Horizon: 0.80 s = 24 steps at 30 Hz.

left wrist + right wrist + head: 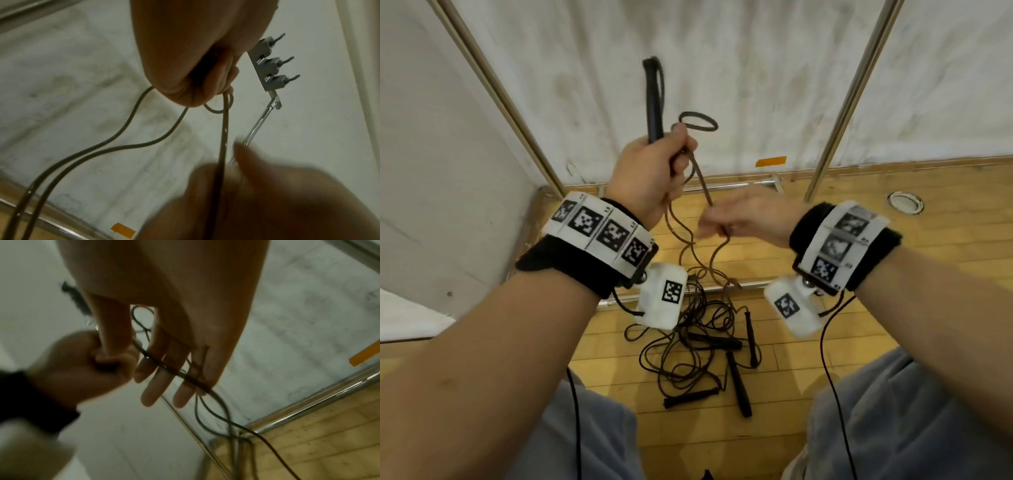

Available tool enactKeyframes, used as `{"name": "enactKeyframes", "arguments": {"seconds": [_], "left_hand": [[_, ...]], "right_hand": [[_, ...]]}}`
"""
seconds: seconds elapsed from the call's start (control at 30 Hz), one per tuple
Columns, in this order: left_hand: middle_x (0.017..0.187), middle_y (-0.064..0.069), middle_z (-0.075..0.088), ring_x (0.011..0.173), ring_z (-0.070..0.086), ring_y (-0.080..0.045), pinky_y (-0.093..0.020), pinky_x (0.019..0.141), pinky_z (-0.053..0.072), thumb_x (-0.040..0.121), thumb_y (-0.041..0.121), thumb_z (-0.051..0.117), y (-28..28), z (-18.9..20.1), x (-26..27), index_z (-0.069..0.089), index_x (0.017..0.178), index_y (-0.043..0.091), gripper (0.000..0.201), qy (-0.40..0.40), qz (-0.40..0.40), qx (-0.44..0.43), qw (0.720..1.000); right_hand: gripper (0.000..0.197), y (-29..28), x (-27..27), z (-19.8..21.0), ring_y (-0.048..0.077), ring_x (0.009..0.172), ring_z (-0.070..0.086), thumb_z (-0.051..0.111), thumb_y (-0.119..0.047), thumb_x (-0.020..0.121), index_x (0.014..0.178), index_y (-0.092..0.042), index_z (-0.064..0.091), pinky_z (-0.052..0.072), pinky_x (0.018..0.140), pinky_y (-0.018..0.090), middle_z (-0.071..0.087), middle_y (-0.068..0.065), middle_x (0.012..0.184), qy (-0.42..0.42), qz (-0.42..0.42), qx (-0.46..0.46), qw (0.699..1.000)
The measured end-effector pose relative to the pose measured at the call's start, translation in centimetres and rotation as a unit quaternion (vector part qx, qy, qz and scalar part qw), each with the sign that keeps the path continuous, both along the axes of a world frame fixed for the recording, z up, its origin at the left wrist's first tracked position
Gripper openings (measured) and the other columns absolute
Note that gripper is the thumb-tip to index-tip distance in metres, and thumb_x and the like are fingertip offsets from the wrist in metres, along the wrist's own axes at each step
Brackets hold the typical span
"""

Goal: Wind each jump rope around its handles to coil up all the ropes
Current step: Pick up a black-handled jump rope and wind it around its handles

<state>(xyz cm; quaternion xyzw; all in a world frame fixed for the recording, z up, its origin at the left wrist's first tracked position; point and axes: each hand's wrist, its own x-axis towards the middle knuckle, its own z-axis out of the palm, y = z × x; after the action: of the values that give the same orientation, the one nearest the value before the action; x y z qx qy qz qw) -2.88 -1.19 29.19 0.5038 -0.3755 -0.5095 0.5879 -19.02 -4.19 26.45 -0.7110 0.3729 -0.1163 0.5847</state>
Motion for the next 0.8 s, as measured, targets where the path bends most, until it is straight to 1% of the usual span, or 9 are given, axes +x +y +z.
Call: {"name": "enactKeyframes", "arguments": {"seconds": [0.1, 0.2, 0.23, 0.3, 0.4, 0.53, 0.63, 0.73, 0.8], "left_hand": [[0.050, 0.008, 0.037, 0.040, 0.024, -0.007, -0.021, 0.039, 0.018, 0.100, 0.028, 0.045, -0.3, 0.6, 1.5, 0.054, 0.074, 0.016, 0.031, 0.021, 0.020, -0.005, 1.000], [0.052, 0.008, 0.040, 0.041, 0.024, -0.007, -0.021, 0.040, 0.019, 0.101, 0.031, 0.044, -0.4, 0.9, 2.9, 0.056, 0.077, 0.017, 0.030, 0.024, 0.056, -0.019, 0.998], [0.053, 0.008, 0.043, 0.041, 0.025, -0.007, -0.021, 0.040, 0.020, 0.100, 0.034, 0.045, -0.4, 0.8, 3.2, 0.059, 0.080, 0.016, 0.029, 0.017, 0.075, -0.026, 0.997], [0.056, 0.007, 0.049, 0.041, 0.027, -0.007, -0.021, 0.040, 0.021, 0.097, 0.043, 0.048, -0.4, 0.3, 3.6, 0.064, 0.089, 0.016, 0.031, 0.005, 0.099, -0.024, 0.995], [0.058, 0.008, 0.049, 0.041, 0.027, -0.007, -0.022, 0.039, 0.020, 0.092, 0.054, 0.051, -0.2, -1.1, 3.0, 0.067, 0.092, 0.014, 0.042, -0.012, 0.043, 0.010, 0.999], [0.062, 0.009, 0.044, 0.040, 0.030, -0.005, -0.021, 0.039, 0.024, 0.080, 0.058, 0.061, 0.5, -3.1, 0.4, 0.064, 0.098, 0.012, 0.050, -0.072, -0.088, 0.035, 0.993], [0.057, 0.011, 0.039, 0.040, 0.030, -0.005, -0.018, 0.039, 0.029, 0.067, 0.048, 0.075, 1.0, -4.0, -1.1, 0.062, 0.089, 0.018, 0.039, -0.122, -0.177, 0.034, 0.976], [0.052, 0.011, 0.036, 0.039, 0.029, -0.007, -0.020, 0.039, 0.028, 0.075, 0.035, 0.075, 1.1, -4.4, -2.1, 0.062, 0.086, 0.017, 0.025, -0.126, -0.191, 0.031, 0.973], [0.054, 0.008, 0.038, 0.039, 0.030, -0.008, -0.020, 0.038, 0.028, 0.085, 0.029, 0.068, 1.1, -4.2, -2.6, 0.063, 0.082, 0.014, 0.016, -0.120, -0.177, 0.023, 0.976]], "right_hand": [[0.011, 0.8, 0.8, -2.6, 0.006, 0.097, 0.055, 0.057, -0.038, 0.090, 0.086, -0.033, 0.066, 0.037, 0.088, 0.033, 0.063, -0.017, 0.093, 0.209, 0.104, -0.129, 0.964], [0.016, 0.7, 0.6, -3.6, 0.010, 0.090, 0.054, 0.049, -0.028, 0.095, 0.085, -0.027, 0.062, 0.041, 0.075, 0.027, 0.060, -0.010, 0.092, 0.297, 0.112, -0.152, 0.936], [0.019, 0.4, 0.5, -3.3, 0.011, 0.084, 0.057, 0.047, -0.023, 0.096, 0.084, -0.023, 0.062, 0.045, 0.072, 0.026, 0.064, -0.005, 0.092, 0.283, 0.089, -0.139, 0.945], [0.021, -0.2, 0.1, -1.8, 0.011, 0.071, 0.062, 0.045, -0.018, 0.097, 0.085, -0.013, 0.061, 0.054, 0.068, 0.025, 0.069, 0.004, 0.088, 0.196, 0.007, -0.087, 0.977], [0.016, -0.8, -0.7, 1.3, 0.015, 0.061, 0.066, 0.052, -0.013, 0.095, 0.086, -0.004, 0.061, 0.058, 0.063, 0.024, 0.071, 0.012, 0.081, 0.027, -0.138, -0.014, 0.990], [0.012, -0.7, -1.3, 3.9, 0.019, 0.059, 0.067, 0.057, -0.008, 0.091, 0.090, 0.003, 0.062, 0.055, 0.053, 0.020, 0.070, 0.019, 0.080, -0.134, -0.284, 0.033, 0.949], [0.016, -0.6, -1.4, 4.6, 0.015, 0.058, 0.068, 0.055, -0.012, 0.093, 0.091, 0.002, 0.060, 0.051, 0.049, 0.017, 0.069, 0.017, 0.079, -0.194, -0.307, 0.052, 0.930], [0.018, -0.6, -1.4, 4.7, 0.015, 0.060, 0.069, 0.053, -0.013, 0.095, 0.088, 0.002, 0.060, 0.051, 0.050, 0.016, 0.069, 0.011, 0.068, -0.232, -0.323, 0.067, 0.915], [0.016, -0.6, -1.4, 4.6, 0.017, 0.061, 0.070, 0.053, -0.011, 0.095, 0.088, 0.002, 0.059, 0.052, 0.051, 0.016, 0.069, 0.012, 0.069, -0.255, -0.337, 0.066, 0.904]]}}
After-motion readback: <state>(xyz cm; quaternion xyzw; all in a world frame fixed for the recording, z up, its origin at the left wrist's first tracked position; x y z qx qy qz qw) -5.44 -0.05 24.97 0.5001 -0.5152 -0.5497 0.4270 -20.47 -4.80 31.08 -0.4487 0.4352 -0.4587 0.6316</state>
